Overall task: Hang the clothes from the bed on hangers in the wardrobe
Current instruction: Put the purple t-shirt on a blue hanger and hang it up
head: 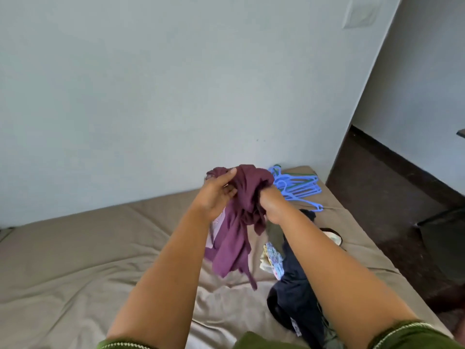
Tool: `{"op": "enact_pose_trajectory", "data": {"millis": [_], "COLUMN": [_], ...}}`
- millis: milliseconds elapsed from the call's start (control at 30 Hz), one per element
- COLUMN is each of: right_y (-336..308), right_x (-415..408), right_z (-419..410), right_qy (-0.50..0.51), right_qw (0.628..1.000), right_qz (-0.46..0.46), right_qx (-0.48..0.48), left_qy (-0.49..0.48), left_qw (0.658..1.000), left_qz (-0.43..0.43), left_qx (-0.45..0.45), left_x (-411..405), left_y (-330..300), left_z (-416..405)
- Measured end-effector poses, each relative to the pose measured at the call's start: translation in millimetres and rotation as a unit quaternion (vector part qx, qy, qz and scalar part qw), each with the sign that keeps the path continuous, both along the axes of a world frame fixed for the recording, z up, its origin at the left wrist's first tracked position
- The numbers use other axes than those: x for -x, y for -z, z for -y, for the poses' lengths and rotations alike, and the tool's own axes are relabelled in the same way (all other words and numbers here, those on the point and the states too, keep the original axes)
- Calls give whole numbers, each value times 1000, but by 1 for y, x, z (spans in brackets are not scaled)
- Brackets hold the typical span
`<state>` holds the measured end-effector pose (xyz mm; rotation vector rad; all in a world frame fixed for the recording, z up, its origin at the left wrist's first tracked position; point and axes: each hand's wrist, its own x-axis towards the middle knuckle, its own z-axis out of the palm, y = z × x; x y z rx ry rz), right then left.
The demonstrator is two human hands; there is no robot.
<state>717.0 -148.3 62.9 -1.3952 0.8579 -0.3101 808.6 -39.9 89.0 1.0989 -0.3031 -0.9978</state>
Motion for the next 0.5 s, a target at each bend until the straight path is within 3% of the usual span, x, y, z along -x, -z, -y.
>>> {"op": "enact_pose_trajectory", "data": {"millis": [67, 200, 300, 400, 433, 500], "right_y": [-9, -25, -25, -36, -43, -54], "right_x": [-5, 1, 2, 2, 4, 3], "right_z": [4, 9, 23, 31, 31, 29], "right_qy": [-16, -15, 19, 56, 55, 39], "right_qw": [996, 961, 956, 959, 945, 880], "right_qz": [-31, -66, -76, -72, -101, -159], "right_qx": [78, 268, 283, 267, 308, 446], "left_qy": [-37, -176, -154, -153, -165, -185], "left_qw": [998, 970, 960, 965, 968, 970], "left_qz": [49, 85, 115, 86, 57, 7], "left_qx": [-9, -143, -204, -194, -182, -157], "left_x": [-2, -19, -38, -48, -49, -49], "left_y": [-6, -19, -30, -47, -52, -59], "left_z": [-6, -18, -34, -51, -55, -56]}}
